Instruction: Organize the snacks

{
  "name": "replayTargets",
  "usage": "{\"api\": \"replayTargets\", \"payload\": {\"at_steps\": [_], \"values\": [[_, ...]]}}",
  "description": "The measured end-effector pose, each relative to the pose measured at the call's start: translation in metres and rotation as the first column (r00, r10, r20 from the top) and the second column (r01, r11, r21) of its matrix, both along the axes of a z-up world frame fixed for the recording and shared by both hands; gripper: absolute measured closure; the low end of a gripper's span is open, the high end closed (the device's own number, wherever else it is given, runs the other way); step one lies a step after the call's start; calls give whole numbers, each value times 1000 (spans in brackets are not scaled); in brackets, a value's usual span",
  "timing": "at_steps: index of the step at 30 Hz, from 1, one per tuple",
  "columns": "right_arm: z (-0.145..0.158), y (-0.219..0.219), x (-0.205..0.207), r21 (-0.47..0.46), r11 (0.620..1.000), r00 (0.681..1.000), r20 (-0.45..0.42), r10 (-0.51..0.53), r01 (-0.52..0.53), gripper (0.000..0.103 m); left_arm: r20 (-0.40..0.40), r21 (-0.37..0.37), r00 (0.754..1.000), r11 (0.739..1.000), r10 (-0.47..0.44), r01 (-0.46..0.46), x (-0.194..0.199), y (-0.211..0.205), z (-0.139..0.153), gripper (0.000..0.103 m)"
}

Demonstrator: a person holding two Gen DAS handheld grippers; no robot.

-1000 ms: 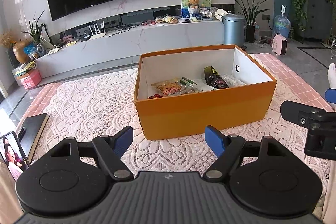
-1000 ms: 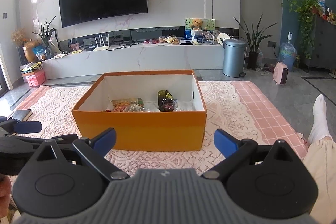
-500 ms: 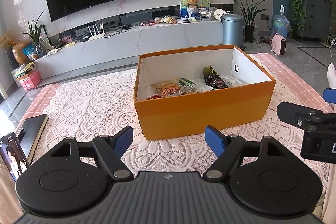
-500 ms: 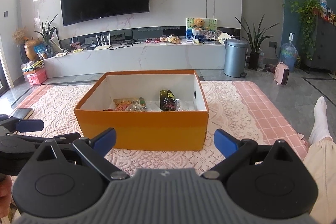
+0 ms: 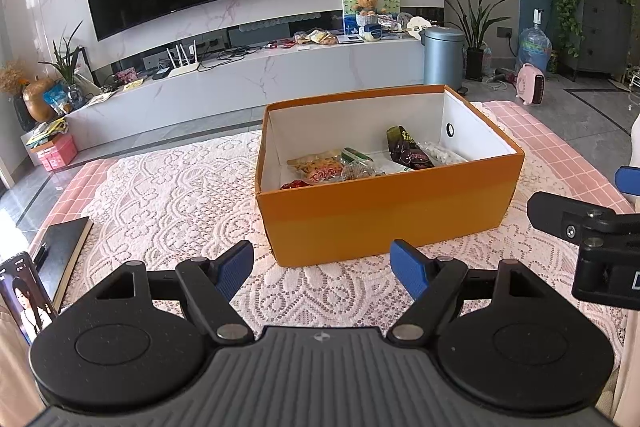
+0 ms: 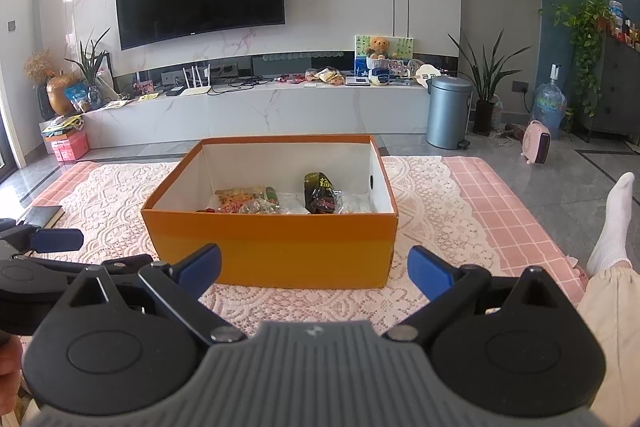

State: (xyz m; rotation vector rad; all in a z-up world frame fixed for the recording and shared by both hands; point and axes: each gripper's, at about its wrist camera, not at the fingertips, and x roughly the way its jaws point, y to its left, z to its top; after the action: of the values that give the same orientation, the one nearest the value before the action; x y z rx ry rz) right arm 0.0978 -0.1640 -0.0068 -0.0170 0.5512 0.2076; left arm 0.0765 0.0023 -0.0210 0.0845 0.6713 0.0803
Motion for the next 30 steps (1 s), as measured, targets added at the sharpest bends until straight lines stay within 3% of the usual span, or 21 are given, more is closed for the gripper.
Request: {"api": "replayTargets", "payload": {"at_steps": [30], "values": [[-1, 4, -4, -16, 1000, 1000, -2, 6, -6, 6, 5, -4, 1000, 1000, 4, -4, -3, 3, 3, 12]]}}
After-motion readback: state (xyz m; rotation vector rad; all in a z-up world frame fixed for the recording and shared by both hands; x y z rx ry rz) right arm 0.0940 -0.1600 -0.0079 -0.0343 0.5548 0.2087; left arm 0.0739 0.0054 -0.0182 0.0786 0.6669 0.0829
